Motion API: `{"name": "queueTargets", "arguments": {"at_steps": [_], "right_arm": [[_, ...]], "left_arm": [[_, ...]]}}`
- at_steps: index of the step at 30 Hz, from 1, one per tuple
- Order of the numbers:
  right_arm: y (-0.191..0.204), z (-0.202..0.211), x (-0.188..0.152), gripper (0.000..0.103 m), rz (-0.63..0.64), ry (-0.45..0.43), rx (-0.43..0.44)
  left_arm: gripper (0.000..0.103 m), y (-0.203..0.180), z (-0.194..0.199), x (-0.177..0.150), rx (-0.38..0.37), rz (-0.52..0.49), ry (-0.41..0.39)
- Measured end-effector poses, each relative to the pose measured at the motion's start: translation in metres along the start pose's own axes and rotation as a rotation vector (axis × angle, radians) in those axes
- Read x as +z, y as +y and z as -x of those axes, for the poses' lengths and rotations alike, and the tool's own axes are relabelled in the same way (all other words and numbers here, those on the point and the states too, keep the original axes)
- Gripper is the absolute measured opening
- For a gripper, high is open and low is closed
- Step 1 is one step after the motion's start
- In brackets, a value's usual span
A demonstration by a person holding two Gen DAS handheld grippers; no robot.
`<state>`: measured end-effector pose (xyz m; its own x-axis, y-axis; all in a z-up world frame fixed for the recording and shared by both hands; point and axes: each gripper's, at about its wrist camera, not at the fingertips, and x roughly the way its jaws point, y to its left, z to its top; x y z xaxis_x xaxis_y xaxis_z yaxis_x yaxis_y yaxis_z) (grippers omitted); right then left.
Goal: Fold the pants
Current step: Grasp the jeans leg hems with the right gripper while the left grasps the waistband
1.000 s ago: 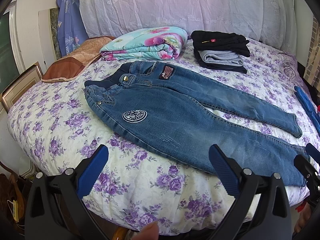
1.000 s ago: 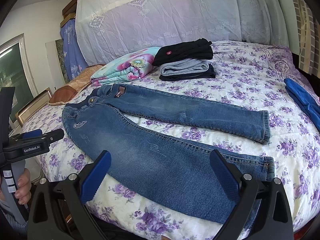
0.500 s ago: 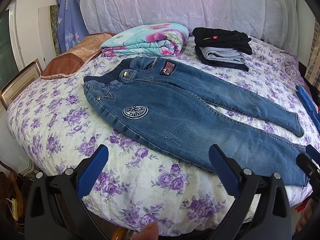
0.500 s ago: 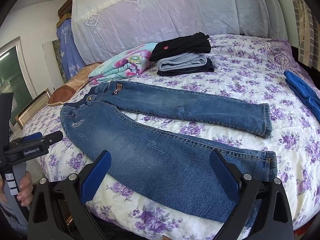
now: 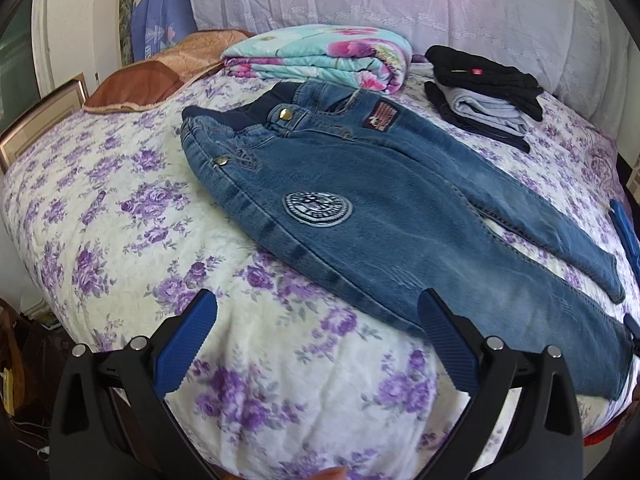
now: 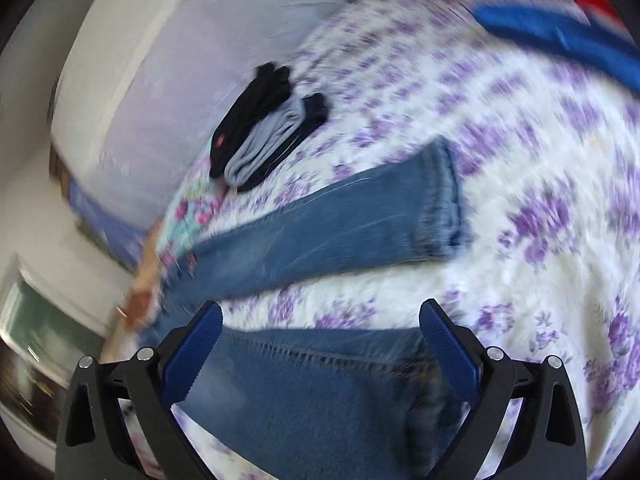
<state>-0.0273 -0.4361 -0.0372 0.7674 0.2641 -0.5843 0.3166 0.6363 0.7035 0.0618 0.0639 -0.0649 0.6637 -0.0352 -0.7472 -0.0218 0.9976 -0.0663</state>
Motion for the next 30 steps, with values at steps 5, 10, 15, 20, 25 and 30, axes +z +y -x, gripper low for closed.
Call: {"name": "queueTargets", "arguments": {"at_steps": [5,10,15,20,25,30], "right_arm": [[-0.037,-0.015,0.017,0.099,-0.210,0.043,0.067],[-0.039,-0.033,0.032,0.100,-0.263,0.042,0.087],[-0.038,-0.049,0.043,0.100,-0.272,0.042,0.073],[-0.034,-0.058,0.049,0.100,-0.275,0.039,0.042],[-0.031,-0.064,0.052,0.100,-0.272,0.053,0.009],[-0.030,-0.070,0.056,0.100,-0.268,0.074,-0.022]], "left_arm": [[0.098,0.019,-0.019,0.030,0.021,0.013,0.033],[0.098,0.031,-0.030,0.089,0.069,-0.010,-0.006],[0.098,0.045,-0.061,0.164,0.099,-0.036,-0.017],[0.098,0.075,-0.121,0.244,0.082,0.025,0.056],[0.098,0.092,-0.193,0.286,0.055,0.057,0.181],[0.099,0.087,-0.246,0.290,0.047,-0.014,0.284]]}}
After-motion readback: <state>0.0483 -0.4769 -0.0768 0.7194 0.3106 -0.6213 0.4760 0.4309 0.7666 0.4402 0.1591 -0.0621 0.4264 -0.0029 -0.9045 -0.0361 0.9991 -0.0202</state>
